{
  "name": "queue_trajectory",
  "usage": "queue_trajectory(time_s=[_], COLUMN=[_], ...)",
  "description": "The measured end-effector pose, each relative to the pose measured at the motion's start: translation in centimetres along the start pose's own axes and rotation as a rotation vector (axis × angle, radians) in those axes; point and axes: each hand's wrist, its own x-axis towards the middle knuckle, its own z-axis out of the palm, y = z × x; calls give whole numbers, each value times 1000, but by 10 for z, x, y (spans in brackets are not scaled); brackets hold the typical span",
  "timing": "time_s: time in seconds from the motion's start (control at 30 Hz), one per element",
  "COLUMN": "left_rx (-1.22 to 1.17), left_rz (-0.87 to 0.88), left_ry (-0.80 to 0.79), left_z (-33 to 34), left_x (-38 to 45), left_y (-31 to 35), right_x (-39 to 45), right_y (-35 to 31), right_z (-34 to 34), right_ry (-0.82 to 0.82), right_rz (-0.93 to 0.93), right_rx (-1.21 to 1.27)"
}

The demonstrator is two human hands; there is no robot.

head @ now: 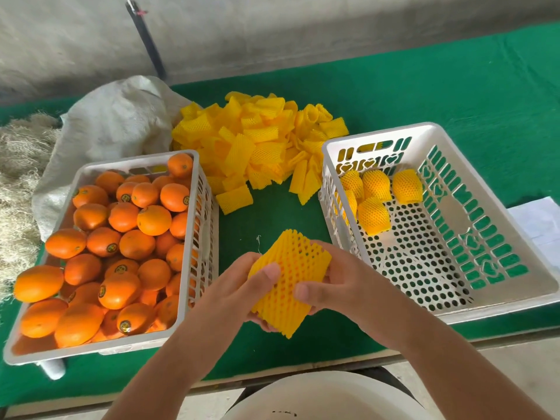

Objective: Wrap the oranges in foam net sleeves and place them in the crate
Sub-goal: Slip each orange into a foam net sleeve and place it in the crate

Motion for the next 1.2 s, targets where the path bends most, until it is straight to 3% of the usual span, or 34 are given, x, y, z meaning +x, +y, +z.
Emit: queue_trajectory(time_s=[0.17, 0.33, 0.6, 0.77, 1.0, 1.2], left_rx=[167, 235, 247, 367, 348, 308], left_rz=[2, -12, 47, 99, 98, 71], left_ry=[57, 117, 128, 59, 154, 266], left_z=[11, 30, 81, 116, 149, 178], left_x=[11, 23, 46, 64, 101, 135], left_y=[-6, 1, 23, 36, 44, 36], right_x=[-4, -18, -36, -45, -51, -40], right_y=[15, 19, 33, 39, 43, 51], right_z=[-19, -41, -92, -125, -169, -197], right_ry=[-43, -131, 138, 197, 136, 187], right_rz=[104, 101, 72, 37, 23, 43], right_rx=[153, 115, 85, 95, 54, -24])
